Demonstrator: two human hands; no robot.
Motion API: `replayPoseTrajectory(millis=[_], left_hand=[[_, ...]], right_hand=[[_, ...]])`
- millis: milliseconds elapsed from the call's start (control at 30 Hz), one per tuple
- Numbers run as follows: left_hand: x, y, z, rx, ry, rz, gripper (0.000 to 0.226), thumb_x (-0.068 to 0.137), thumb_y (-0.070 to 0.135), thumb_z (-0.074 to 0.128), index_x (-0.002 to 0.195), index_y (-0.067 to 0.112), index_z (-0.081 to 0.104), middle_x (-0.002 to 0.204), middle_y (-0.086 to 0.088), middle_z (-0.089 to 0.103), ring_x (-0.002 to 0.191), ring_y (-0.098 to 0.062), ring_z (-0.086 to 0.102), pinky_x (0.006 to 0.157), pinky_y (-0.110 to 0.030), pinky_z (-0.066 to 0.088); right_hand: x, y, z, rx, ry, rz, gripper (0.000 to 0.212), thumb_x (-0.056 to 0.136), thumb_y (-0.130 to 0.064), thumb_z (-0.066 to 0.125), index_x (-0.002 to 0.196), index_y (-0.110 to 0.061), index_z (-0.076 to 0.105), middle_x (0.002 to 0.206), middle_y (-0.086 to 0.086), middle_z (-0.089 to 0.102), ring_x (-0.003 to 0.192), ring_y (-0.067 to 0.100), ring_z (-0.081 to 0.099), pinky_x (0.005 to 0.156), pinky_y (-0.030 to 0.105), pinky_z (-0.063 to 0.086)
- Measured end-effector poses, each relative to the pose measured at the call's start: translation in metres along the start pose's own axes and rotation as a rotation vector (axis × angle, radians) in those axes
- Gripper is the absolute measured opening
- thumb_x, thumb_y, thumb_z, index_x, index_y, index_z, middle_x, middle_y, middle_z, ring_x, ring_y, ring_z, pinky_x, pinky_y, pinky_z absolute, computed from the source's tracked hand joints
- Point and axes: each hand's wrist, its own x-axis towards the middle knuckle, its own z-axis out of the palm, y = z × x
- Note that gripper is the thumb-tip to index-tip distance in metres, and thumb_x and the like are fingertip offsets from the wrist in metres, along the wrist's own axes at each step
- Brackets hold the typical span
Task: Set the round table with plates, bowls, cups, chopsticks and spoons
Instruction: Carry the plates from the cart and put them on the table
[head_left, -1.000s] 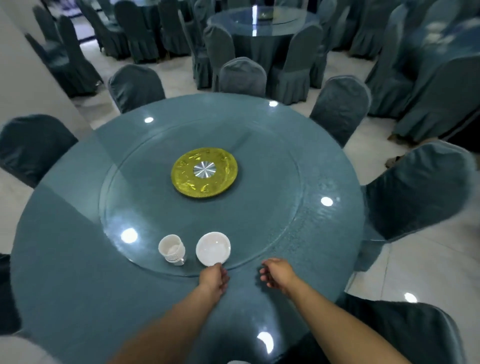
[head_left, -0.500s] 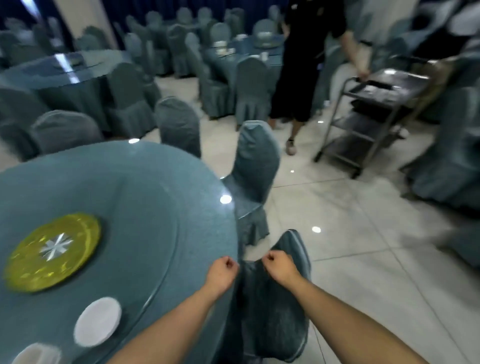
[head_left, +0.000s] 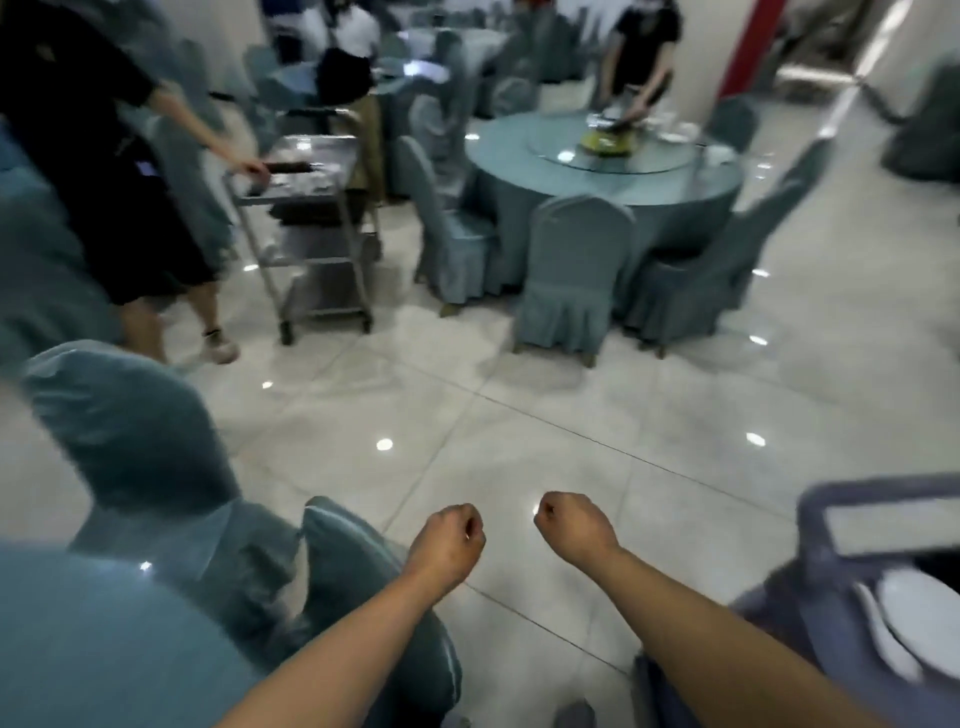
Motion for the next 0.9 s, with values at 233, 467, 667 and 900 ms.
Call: replayPoseTrajectory(millis=[233,467,667,900], left_hand=[[0.024,0.100,0.065,0.201,-0.315,0.234,0.019,0.088,0.028,0.044,0.089,0.020,0.061,0.092,0.002,0.066,0.084,-0.019,0.063,0.073,-0.032,0.056],[0.028,0.213,0.128,0.319,-0.518,0.431,0.018,0.089,0.022,0.041,0.089,0.022,0.059,0.099,0.002,0.065,0.088,-0.018,0.061,0.073,-0.030,0.052],[0.029,0.302,0.194,0.396,-0.587,0.554,0.021,0.090,0.024,0.041,0.092,0.023,0.062,0.100,0.002,0.066,0.087,-0.018,0.061,0.069,-0.025,0.049],[0.019,0.391,0.280,0.429,-0.666,0.702,0.019,0.091,0.020,0.042,0.077,0.018,0.054,0.075,0.002,0.059,0.065,-0.012,0.053,0.063,-0.030,0.047]], right_hand=[[-0.055,0.124,-0.039,-0.112,0.066,0.287,0.020,0.096,-0.030,0.040,0.102,-0.015,0.052,0.100,0.005,0.062,0.085,0.026,0.059,0.069,0.031,0.047],[-0.101,0.232,-0.087,-0.033,0.123,0.560,0.007,0.096,-0.019,0.043,0.092,-0.014,0.045,0.082,0.005,0.054,0.078,0.025,0.052,0.061,0.031,0.038],[-0.142,0.327,-0.109,0.040,0.199,0.659,0.026,0.097,-0.026,0.045,0.114,-0.012,0.059,0.116,0.008,0.065,0.103,0.031,0.062,0.082,0.039,0.051],[-0.175,0.430,-0.121,0.053,0.242,0.767,0.026,0.096,-0.027,0.040,0.112,-0.016,0.057,0.117,0.006,0.061,0.101,0.029,0.060,0.070,0.030,0.042]])
